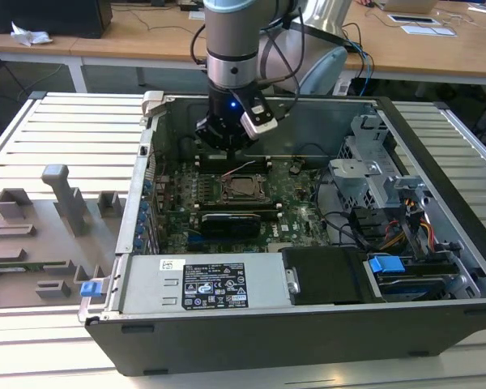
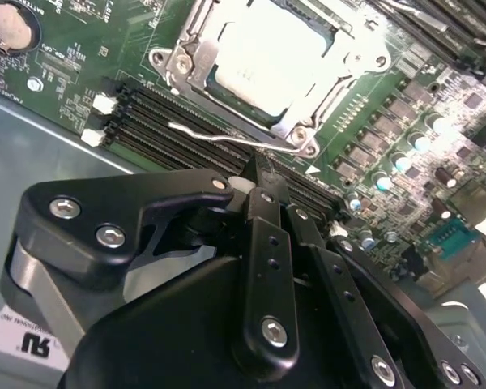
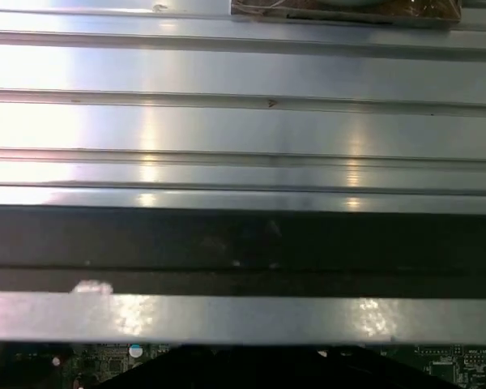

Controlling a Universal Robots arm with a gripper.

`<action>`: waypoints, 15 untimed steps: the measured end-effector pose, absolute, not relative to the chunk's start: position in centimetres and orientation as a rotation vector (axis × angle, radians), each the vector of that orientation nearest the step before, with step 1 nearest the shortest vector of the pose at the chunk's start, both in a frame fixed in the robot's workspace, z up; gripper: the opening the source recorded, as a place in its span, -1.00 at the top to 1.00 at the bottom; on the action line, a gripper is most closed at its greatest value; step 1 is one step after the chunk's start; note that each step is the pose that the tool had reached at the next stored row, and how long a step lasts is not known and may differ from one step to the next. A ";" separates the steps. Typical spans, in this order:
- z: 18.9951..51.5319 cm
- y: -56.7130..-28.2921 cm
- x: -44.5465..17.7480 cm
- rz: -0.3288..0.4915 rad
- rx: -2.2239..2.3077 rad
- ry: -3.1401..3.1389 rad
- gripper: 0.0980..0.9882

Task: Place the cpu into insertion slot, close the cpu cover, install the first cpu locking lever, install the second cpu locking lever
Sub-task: 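Install the first cpu locking lever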

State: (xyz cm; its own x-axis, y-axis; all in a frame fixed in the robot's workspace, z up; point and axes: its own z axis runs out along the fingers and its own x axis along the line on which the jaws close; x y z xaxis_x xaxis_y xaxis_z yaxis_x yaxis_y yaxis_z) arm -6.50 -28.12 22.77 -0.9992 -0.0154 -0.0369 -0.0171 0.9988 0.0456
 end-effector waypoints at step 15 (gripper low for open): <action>21.1 -28.0 -4.5 0.071 -0.025 3.107 0.98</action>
State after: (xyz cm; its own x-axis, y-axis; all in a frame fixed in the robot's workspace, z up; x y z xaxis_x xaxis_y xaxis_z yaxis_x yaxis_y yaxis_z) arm -4.51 -28.05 21.07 -0.9993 -0.0154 -0.0342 -0.0169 0.9988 0.0455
